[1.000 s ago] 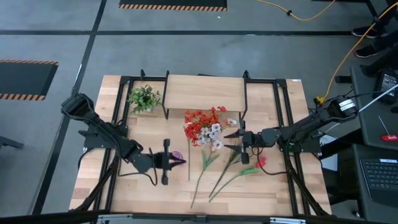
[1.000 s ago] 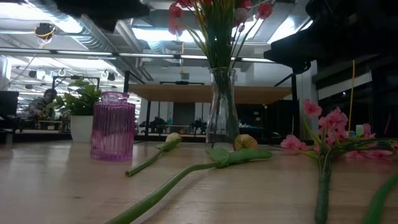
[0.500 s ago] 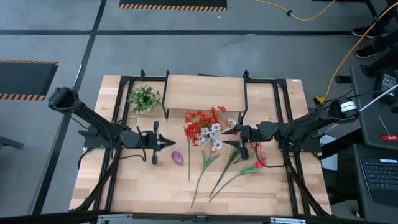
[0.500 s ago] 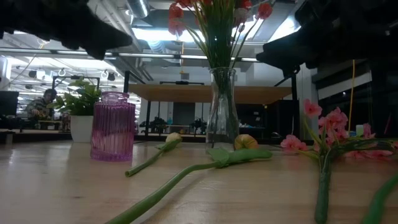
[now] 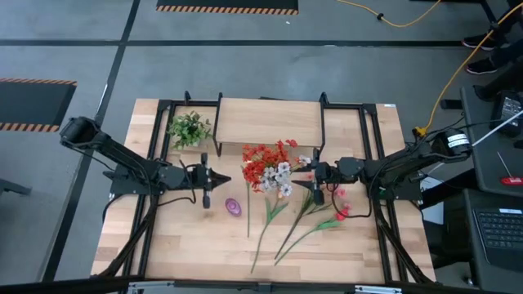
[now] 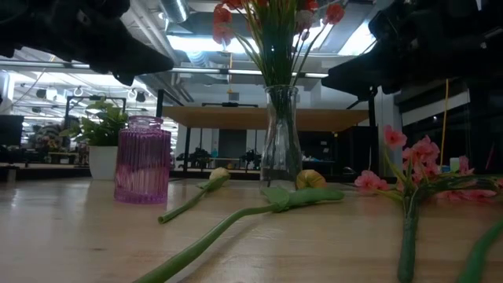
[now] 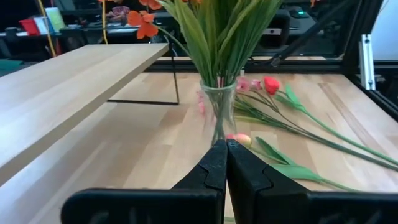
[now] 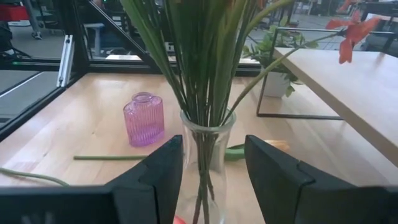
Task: Pick and place flowers into a vace then onto a shelf
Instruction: Put the transparent vase with flowers on the shelf
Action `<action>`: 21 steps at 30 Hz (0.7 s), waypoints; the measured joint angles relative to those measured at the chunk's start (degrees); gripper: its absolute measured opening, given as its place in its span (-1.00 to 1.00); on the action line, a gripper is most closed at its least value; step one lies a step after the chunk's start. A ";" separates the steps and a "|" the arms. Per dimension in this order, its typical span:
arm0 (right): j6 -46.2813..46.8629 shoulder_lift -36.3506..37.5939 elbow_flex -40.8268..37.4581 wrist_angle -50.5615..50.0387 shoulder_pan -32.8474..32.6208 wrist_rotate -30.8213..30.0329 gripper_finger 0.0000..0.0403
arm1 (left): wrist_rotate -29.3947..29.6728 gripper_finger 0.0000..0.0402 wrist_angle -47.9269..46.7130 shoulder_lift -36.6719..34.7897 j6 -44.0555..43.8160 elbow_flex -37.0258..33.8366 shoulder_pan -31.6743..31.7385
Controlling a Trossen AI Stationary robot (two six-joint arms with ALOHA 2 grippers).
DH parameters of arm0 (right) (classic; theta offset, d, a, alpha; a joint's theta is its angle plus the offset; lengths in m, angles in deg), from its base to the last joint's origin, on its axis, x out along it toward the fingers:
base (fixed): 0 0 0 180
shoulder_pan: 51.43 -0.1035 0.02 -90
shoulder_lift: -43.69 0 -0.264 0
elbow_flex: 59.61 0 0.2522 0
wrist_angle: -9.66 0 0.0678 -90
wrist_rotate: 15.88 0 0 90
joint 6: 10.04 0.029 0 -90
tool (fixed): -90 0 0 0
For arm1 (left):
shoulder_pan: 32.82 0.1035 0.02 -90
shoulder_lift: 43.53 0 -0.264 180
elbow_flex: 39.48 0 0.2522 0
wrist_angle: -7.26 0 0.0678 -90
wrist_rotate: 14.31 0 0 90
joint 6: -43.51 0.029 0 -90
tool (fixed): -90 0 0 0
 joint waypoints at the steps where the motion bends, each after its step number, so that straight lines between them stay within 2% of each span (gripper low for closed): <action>1: 0.00 0.00 0.00 -0.02 0.00 -0.03 -0.13 | -0.58 -0.98 -0.01 0.00 0.03 0.00 0.00; 5: -0.02 0.00 0.00 0.03 0.00 -0.24 -0.15 | -1.00 -0.98 0.00 0.00 0.05 0.00 -0.04; 8: -0.28 0.00 0.00 0.03 0.00 -0.24 -0.23 | -0.65 -0.98 0.00 0.00 0.62 0.00 -0.04; 17: -3.07 0.00 0.00 0.05 0.00 -0.24 -0.77 | -0.74 -0.98 -0.02 0.00 -1.79 0.00 -0.04; 21: -3.54 0.00 0.00 0.05 0.00 -0.61 -0.92 | -0.37 -0.98 -0.02 0.00 -1.79 0.02 -0.04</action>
